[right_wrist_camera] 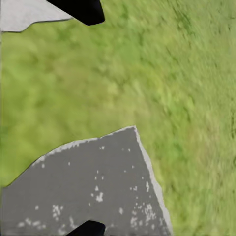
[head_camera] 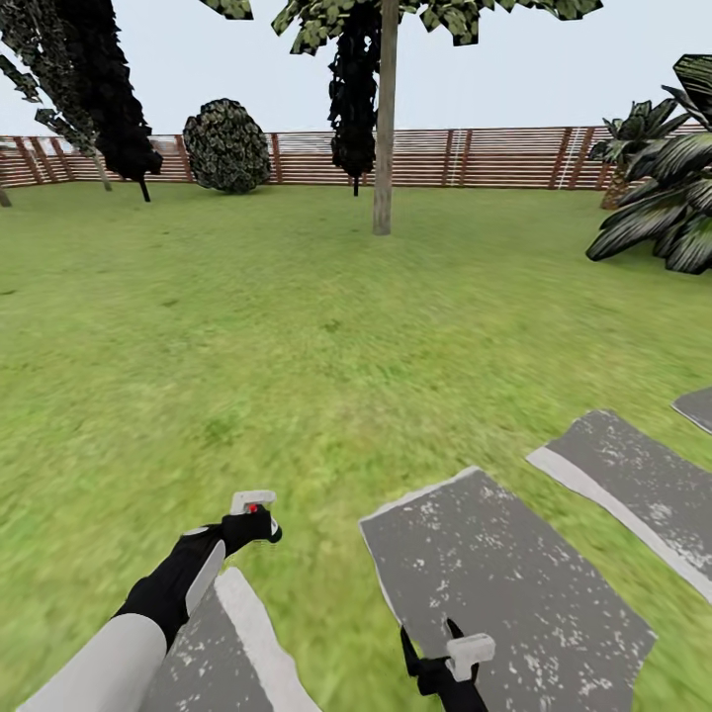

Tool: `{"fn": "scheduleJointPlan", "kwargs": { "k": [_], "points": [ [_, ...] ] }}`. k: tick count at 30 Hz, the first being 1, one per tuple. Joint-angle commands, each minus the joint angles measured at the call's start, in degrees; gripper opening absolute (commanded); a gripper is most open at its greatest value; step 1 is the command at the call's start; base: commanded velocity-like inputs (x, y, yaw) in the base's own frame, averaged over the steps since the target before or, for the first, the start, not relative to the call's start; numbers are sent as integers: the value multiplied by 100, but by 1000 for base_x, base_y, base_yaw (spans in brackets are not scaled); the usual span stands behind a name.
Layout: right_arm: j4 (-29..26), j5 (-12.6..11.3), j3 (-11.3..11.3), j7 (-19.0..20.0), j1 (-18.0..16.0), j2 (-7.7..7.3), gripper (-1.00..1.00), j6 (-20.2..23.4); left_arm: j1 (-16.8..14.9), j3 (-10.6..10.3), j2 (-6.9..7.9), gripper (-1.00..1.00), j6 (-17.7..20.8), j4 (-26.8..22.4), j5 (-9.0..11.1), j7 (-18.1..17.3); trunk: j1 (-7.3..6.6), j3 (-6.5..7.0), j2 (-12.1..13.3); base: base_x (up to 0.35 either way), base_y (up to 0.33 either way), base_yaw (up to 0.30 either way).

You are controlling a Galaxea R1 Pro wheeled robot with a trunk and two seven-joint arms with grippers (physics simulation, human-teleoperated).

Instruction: In the garden, pick up the pesticide atomizer on the floor and spray pesticide onto both trees until each tree trunk is fully covered.

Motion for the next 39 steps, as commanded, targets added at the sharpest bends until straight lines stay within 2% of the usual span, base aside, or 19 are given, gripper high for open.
{"fn": "scheduleJointPlan", "kwargs": {
  "k": [1, 8, 13, 18, 39],
  "points": [
    [101, 3, -41, -62, -3, 7, 100, -160, -2, -23, 7, -100, 32, -6, 60, 10, 3, -5, -2, 339, 0, 0],
    [529, 16, -38, -250, -1, -5, 100, -405, -2, -23, 7, -100, 32, 4, 60, 10, 3, -5, -2, 339, 0, 0],
    [1065, 26, -35, -267, -1, -128, 100, -414, -2, -23, 7, -100, 32, 6, 61, 10, 3, -5, -2, 339, 0, 0],
    [1481, 27, -33, -268, -1, -161, 100, -414, -2, -23, 7, -100, 32, 6, 63, 10, 3, -5, -2, 339, 0, 0],
    [1617, 27, -33, -268, 8, -167, 100, -405, -2, -23, 8, -100, 32, 1, 60, 10, 3, -5, -2, 339, 0, 0]
  ]
}}
